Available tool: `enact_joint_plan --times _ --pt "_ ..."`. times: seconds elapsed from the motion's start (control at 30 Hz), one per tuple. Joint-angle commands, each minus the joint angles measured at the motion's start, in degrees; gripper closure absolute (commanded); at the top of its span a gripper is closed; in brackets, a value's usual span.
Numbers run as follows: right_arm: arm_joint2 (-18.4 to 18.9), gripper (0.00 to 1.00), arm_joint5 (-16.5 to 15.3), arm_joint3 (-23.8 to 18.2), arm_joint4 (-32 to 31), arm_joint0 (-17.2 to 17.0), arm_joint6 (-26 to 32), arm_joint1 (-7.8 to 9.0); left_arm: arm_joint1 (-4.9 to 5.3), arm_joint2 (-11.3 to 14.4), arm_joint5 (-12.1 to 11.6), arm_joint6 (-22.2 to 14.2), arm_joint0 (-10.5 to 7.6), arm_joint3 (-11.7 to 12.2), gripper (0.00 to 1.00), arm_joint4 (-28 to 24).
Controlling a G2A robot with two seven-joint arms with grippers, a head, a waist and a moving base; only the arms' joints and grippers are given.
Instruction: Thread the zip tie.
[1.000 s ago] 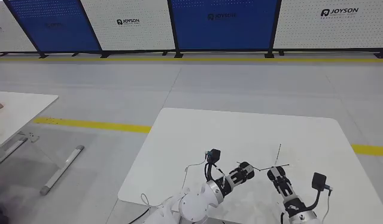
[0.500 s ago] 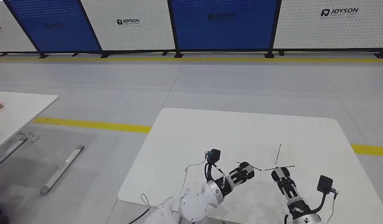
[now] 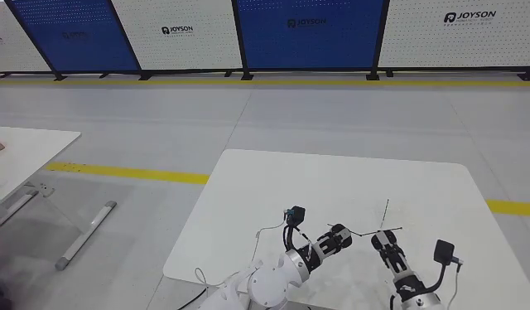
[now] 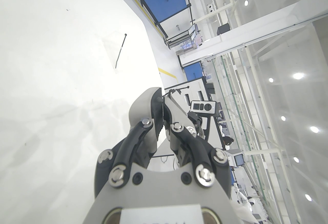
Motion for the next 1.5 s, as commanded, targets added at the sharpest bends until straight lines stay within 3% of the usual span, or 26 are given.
enact_joint_plan --times 0.0,1.47 --pt "0.01 1.00 -0.31 0.00 -0.12 -0.09 0.10 0.01 0.00 0.00 0.00 0.00 0.00 0.00 1.00 0.00" --pt "0.84 1.00 -1.36 -0.27 -0.75 -0.95 0.13 -0.10 0.00 0.00 0.00 0.00 0.00 0.00 1.00 0.00"
